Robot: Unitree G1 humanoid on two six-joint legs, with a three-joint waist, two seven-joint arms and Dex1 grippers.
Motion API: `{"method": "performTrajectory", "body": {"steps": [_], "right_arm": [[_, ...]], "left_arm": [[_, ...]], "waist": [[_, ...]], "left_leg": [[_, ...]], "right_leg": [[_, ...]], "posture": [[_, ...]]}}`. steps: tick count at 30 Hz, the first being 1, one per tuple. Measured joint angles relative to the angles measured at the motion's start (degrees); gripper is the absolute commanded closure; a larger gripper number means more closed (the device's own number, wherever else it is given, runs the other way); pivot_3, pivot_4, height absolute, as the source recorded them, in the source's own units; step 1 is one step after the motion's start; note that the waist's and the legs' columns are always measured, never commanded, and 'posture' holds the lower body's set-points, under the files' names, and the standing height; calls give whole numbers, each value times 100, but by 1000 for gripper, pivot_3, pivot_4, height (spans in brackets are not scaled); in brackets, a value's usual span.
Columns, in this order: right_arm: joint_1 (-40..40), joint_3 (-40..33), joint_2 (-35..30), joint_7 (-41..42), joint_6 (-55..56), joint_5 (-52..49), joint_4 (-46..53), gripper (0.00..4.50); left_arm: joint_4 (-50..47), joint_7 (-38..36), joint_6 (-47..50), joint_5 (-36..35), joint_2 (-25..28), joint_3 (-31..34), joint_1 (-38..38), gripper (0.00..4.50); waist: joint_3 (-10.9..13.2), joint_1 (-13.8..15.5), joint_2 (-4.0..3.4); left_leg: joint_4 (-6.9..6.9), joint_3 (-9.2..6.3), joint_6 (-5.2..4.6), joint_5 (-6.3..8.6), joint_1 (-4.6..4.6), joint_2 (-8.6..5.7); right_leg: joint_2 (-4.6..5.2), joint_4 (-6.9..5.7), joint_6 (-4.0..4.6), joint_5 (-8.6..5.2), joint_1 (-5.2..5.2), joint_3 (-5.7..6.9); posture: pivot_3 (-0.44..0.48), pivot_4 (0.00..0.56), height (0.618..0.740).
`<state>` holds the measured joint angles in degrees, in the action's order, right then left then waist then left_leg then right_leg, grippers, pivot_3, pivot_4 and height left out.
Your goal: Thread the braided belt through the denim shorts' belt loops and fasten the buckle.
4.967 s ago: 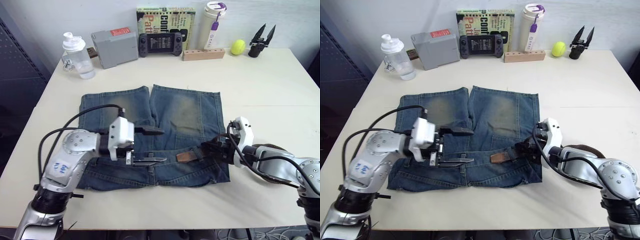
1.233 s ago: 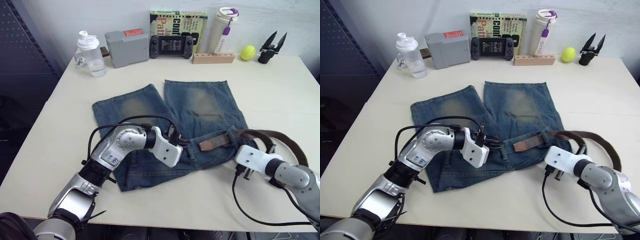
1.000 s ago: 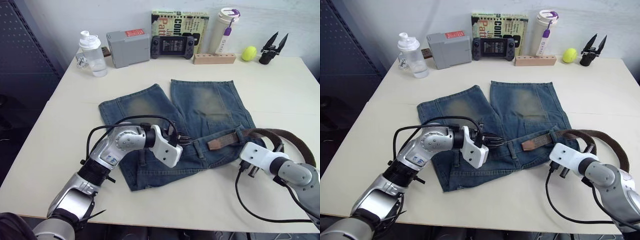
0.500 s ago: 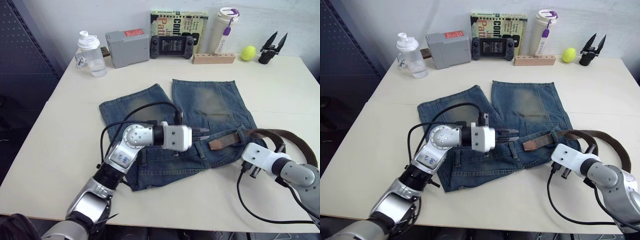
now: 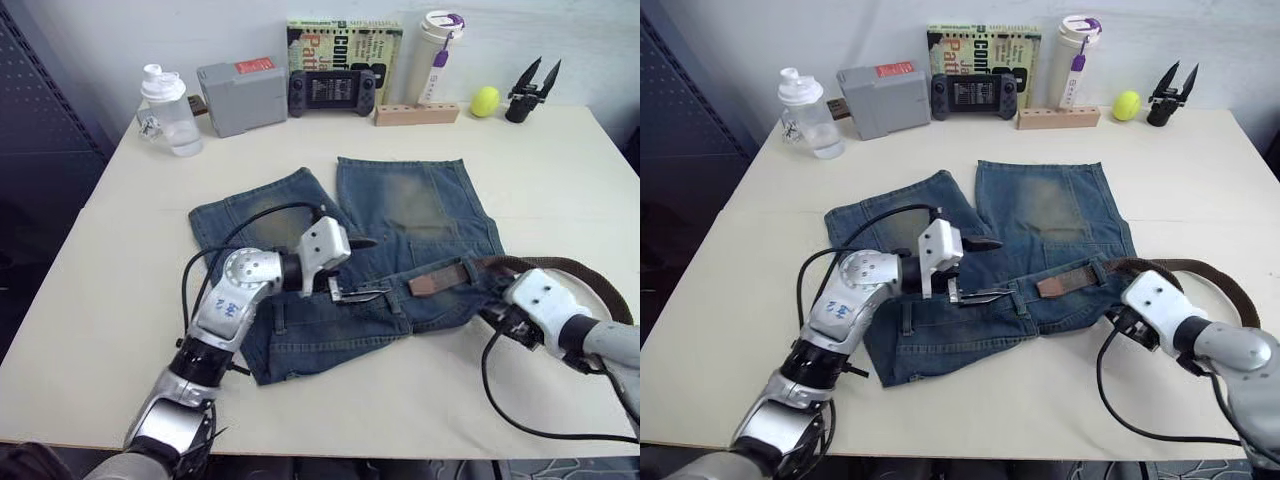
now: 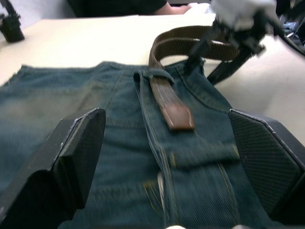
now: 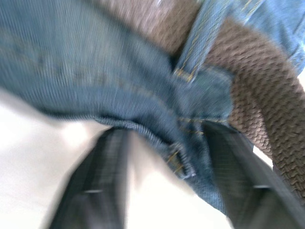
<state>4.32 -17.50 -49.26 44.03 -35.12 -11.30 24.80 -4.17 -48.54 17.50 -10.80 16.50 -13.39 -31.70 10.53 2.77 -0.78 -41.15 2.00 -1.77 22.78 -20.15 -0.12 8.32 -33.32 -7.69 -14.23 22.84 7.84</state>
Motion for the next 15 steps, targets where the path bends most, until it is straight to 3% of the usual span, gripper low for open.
{"method": "performTrajectory", "body": {"steps": [1,4,10,12,15], "right_arm": [[-83,-140,9,41,-189,-172,41,305],[-480,-606,7,172,-1174,-1038,190,305],[-2014,-1682,491,285,-4894,-3320,-31,305],[-1960,-1694,1080,-271,-5614,-4425,-414,305],[-1826,-1742,1570,-1672,-5711,-5736,-1022,305]], "left_arm": [[-104,39,20,-3,47,48,67,0],[-500,262,80,20,241,327,205,0],[-1366,725,369,-5,272,532,734,0],[-1586,847,505,-20,223,479,845,0],[-1613,964,617,-26,205,439,852,0]], "waist": [[1,-3,-2],[2,44,-4],[7,21,-12],[8,48,-15],[9,28,-19]], "left_leg": [[0,-8,0,0,2,3],[-4,-8,0,1,-3,-4],[0,-48,-1,2,-4,-2],[-5,-49,-1,1,-7,-13],[-4,-40,-4,0,-5,-20]], "right_leg": [[1,0,0,0,0,-2],[5,1,0,0,1,-9],[9,-3,3,-1,2,-5],[13,-11,4,-2,2,-10],[18,-14,3,-2,3,-18]], "posture": [[0,150,726],[0,150,726],[0,150,726],[0,150,726],[0,150,726]]}}
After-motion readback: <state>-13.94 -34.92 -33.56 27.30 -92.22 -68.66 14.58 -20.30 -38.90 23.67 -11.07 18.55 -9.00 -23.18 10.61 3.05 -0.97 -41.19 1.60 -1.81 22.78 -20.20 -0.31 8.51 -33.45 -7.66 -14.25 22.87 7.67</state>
